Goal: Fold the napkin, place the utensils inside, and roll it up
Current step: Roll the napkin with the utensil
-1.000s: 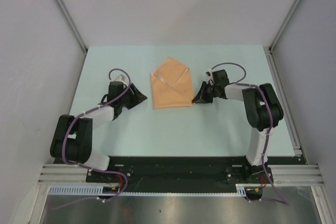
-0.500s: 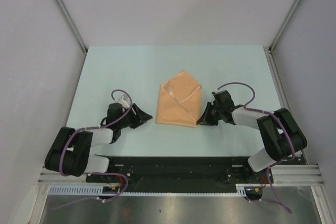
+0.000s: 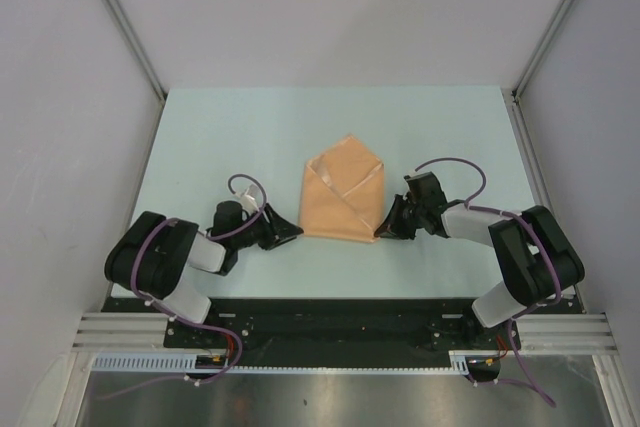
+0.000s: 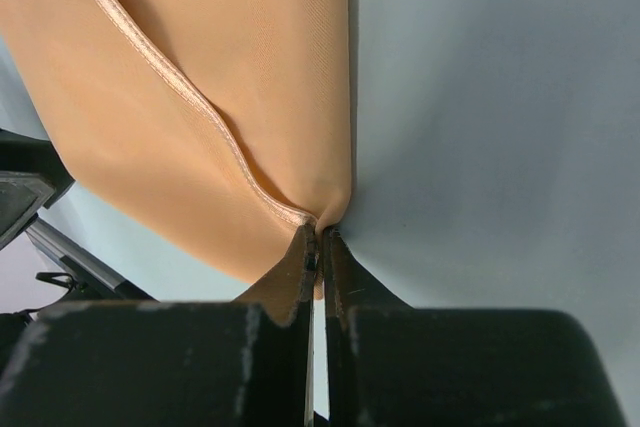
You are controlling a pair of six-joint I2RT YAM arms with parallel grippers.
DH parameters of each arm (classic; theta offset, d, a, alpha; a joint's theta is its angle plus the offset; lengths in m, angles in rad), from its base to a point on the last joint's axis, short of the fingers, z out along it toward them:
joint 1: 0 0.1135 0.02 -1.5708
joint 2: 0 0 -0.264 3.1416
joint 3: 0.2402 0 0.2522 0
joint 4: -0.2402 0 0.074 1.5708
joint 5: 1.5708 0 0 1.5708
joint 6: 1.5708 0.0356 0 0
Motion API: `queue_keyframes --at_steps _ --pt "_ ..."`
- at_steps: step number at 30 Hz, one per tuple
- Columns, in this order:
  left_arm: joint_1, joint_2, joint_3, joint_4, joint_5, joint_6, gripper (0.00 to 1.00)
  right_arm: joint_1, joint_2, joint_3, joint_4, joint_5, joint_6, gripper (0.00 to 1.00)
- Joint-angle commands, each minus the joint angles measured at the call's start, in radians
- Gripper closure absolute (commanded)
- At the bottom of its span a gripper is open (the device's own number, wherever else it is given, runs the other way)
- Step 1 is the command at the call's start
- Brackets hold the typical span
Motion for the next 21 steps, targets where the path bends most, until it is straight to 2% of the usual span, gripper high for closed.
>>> queue_keyframes --at_steps 1,14,19,21 --pt "-0.014 0.020 -0.001 0.075 -0.012 -0.018 0.54 0.004 0.033 0.004 -0.024 0.047 -0.011 1.00" --pt "-0.043 0.063 0.044 0.047 -0.046 -0.024 0.62 0.004 0.042 0.007 -0.024 0.047 -0.022 1.00" --pt "-0.048 0.066 0.067 0.018 -0.058 -0.021 0.69 0.004 0.020 0.005 -0.046 0.059 -0.039 1.00" --pt "-0.053 0.071 0.085 0.001 -0.060 -0.020 0.73 0.004 -0.004 0.004 -0.072 0.082 -0.054 0.93"
